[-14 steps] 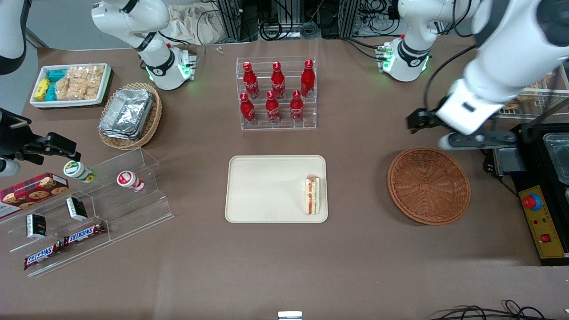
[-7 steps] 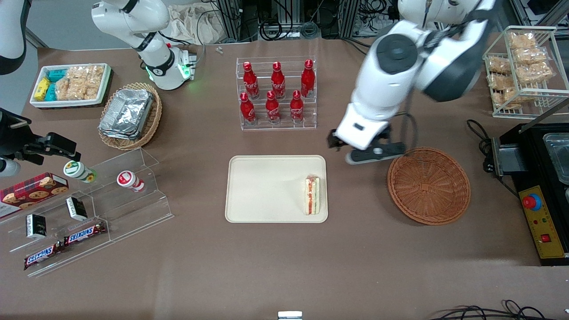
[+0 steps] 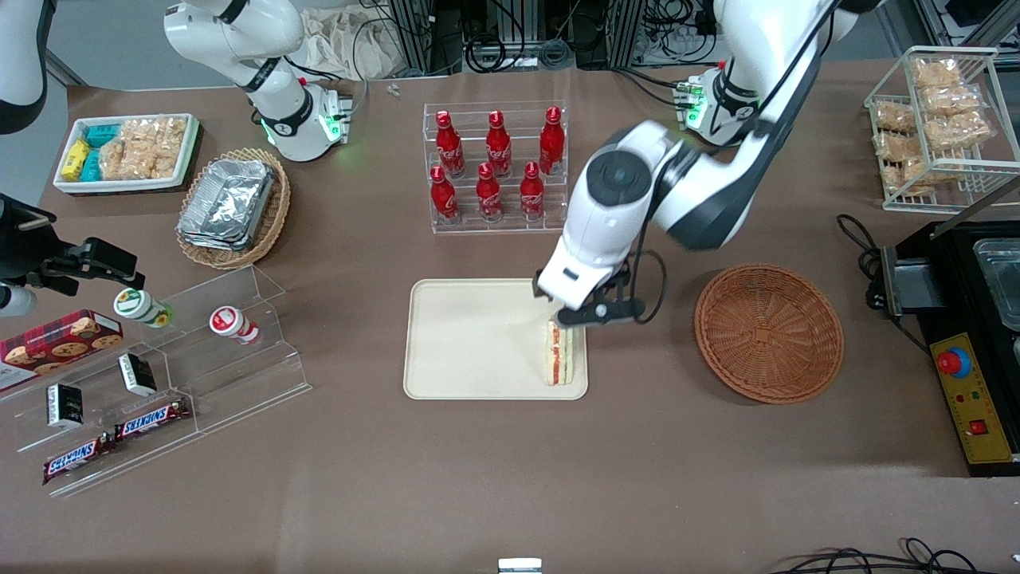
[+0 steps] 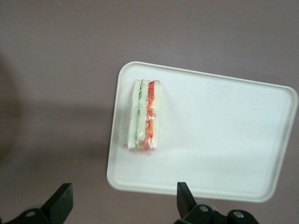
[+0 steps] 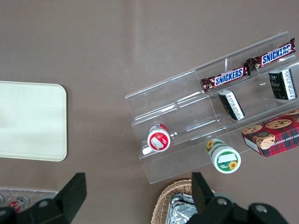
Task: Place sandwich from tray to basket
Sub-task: 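Lower the left gripper and close it on the sandwich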
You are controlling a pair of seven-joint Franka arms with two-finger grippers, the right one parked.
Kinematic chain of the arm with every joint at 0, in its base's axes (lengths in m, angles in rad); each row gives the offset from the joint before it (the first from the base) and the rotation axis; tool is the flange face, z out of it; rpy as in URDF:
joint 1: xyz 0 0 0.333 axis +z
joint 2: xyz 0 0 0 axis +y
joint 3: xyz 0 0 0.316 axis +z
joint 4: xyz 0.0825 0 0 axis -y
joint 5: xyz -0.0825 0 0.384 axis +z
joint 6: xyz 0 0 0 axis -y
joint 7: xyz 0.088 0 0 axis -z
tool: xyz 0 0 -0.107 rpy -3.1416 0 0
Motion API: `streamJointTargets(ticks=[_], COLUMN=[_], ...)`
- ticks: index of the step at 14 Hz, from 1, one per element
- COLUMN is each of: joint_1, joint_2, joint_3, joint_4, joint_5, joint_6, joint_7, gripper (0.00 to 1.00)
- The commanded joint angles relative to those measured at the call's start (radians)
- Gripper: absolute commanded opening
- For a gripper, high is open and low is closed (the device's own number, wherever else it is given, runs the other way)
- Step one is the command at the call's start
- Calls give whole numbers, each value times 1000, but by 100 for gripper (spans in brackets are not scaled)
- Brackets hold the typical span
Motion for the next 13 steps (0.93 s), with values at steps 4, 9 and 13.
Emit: streamJointTargets(ticks=[4,9,13], joint_1=[-18,-32,-34], joint_2=[178,205,206], joint_3=[6,6,12], joint_4=[23,-6,-64], joint_5=[140,142,154], joint_6=[136,201,290], joint_7=[-80,-88,-86], gripper=[100,100,94])
